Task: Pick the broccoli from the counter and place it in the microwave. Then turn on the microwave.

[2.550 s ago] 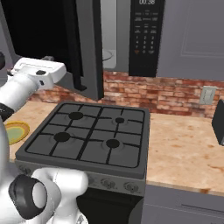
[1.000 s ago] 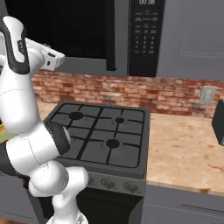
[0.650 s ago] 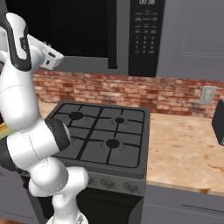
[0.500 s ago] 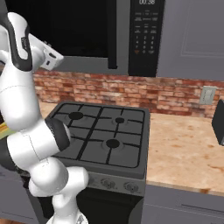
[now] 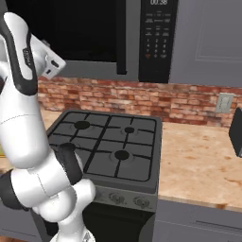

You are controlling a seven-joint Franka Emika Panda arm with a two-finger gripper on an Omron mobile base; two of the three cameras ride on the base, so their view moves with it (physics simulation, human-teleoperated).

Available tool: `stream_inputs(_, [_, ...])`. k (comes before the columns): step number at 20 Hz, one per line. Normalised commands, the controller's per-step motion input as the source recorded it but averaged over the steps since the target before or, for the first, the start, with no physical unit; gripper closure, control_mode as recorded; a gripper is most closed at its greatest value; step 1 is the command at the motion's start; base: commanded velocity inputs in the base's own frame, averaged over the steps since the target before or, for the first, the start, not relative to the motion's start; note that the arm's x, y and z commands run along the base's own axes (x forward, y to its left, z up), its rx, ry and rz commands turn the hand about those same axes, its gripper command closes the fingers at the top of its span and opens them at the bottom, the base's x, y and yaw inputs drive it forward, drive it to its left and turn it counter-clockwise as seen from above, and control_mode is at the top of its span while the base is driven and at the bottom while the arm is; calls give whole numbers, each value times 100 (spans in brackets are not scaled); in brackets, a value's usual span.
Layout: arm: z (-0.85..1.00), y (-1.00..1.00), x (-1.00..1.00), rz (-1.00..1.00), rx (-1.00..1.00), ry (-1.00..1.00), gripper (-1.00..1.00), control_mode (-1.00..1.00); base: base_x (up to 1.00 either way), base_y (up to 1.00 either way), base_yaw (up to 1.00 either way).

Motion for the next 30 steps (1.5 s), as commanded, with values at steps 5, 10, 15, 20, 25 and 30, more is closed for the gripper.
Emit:
stream_inputs(5, [59,-85,-99,0,23,8,100,-100,0,0,0])
stream_inputs(10, [47,-94,-84,-1,28,22,100,-100,0,0,0])
stream_inputs(15, [40,-93,-67,-10,24,38,100,-100,0,0,0])
stream_inputs(20, [15,-76,-66,-13,16,41,100,-100,0,0,0])
stream_inputs(25, [19,-74,-53,-16,11,44,100,-100,0,0,0])
stream_inputs(30, [34,-77,-37,-15,10,51,100,-100,0,0,0])
